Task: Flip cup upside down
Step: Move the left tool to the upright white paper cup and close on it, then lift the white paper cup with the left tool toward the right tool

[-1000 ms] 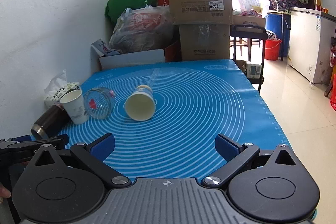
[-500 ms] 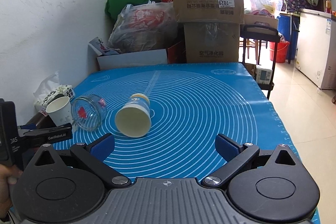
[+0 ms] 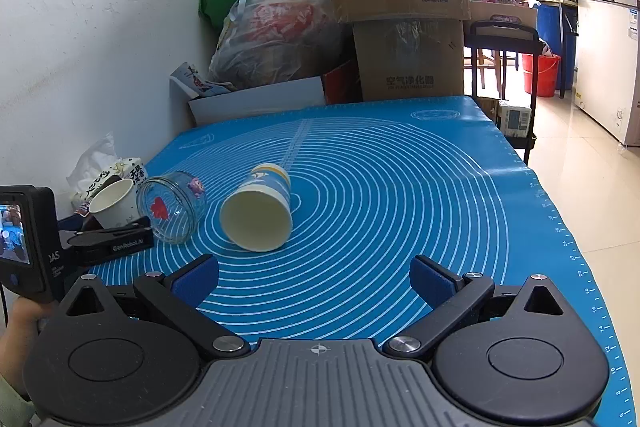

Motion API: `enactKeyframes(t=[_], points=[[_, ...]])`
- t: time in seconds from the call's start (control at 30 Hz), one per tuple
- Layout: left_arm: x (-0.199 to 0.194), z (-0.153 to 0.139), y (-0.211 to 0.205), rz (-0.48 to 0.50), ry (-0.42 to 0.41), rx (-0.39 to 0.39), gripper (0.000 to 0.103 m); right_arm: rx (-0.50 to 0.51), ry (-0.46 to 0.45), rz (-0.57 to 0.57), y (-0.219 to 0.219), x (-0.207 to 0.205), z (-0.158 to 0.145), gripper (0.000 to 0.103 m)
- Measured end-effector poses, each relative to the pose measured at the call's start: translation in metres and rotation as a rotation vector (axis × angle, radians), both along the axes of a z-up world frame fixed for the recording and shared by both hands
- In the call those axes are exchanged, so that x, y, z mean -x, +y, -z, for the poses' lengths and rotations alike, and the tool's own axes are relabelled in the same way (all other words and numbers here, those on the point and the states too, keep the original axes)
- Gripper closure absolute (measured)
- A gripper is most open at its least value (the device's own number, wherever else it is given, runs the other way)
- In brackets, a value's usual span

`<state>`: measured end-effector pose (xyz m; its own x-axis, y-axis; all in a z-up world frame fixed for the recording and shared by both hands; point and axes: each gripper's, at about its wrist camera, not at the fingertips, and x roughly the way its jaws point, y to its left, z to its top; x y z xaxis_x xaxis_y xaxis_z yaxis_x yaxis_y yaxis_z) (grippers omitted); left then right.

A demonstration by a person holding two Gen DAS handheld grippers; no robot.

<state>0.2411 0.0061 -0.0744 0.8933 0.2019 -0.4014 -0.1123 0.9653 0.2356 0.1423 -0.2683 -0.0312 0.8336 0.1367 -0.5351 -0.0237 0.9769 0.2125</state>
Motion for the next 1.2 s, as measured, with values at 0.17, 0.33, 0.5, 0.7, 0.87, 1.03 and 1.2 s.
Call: enactKeyframes(t=[0.17, 0.33, 0.5, 0.7, 0.87, 1.03, 1.2], points=[[0.002, -0.004, 0.005, -0.024, -0.011, 0.001, 0.001, -0.010, 0.004, 0.001, -0.002, -0.001, 0.001, 0.000], [-0.003, -0.006, 0.006, -0.025, -0.016, 0.008, 0.016, -0.011, 0.002, 0.003, -0.003, 0.000, 0.001, 0.000], [-0.017, -0.007, 0.002, -0.013, -0.003, 0.014, 0.018, -0.015, 0.002, 0.007, -0.003, -0.001, 0.001, 0.000], [-0.035, -0.010, 0.000, -0.014, 0.010, 0.043, 0.015, -0.021, 0.001, 0.007, -0.005, -0.001, 0.002, 0.000], [-0.046, -0.010, -0.002, -0.012, 0.016, 0.037, 0.016, -0.021, 0.000, 0.005, -0.005, -0.001, 0.002, 0.000], [-0.046, -0.011, 0.002, -0.010, 0.032, 0.081, 0.039, -0.025, -0.001, 0.009, -0.005, -0.001, 0.002, 0.000], [-0.037, -0.015, 0.006, -0.007, 0.030, 0.100, 0.040, -0.017, -0.005, 0.009, -0.005, -0.001, 0.002, 0.000]])
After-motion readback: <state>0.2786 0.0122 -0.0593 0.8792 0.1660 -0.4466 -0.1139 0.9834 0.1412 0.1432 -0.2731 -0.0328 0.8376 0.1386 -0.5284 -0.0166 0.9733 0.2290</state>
